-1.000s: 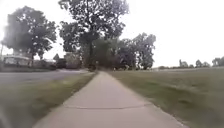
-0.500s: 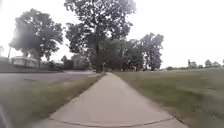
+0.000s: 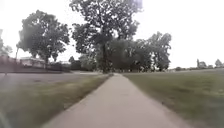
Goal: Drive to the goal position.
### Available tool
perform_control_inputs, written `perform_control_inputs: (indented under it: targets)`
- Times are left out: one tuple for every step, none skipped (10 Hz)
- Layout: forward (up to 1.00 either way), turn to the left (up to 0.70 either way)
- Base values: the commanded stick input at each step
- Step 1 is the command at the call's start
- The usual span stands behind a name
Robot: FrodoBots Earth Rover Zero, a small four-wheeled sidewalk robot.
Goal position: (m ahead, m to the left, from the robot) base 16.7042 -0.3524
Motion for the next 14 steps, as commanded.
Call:
perform_control_inputs:
  targets:
    - [1.00,0.00]
    - [1.00,0.00]
    - [1.00,0.00]
    - [1.00,0.00]
    - [1.00,0.00]
    - [1.00,0.00]
    - [1.00,0.00]
    - [1.00,0.00]
    - [1.00,0.00]
    - [1.00,0.00]
    - [1.00,-0.11]
    - [1.00,-0.40]
    - [1.00,-0.33]
    - [1.00,-0.03]
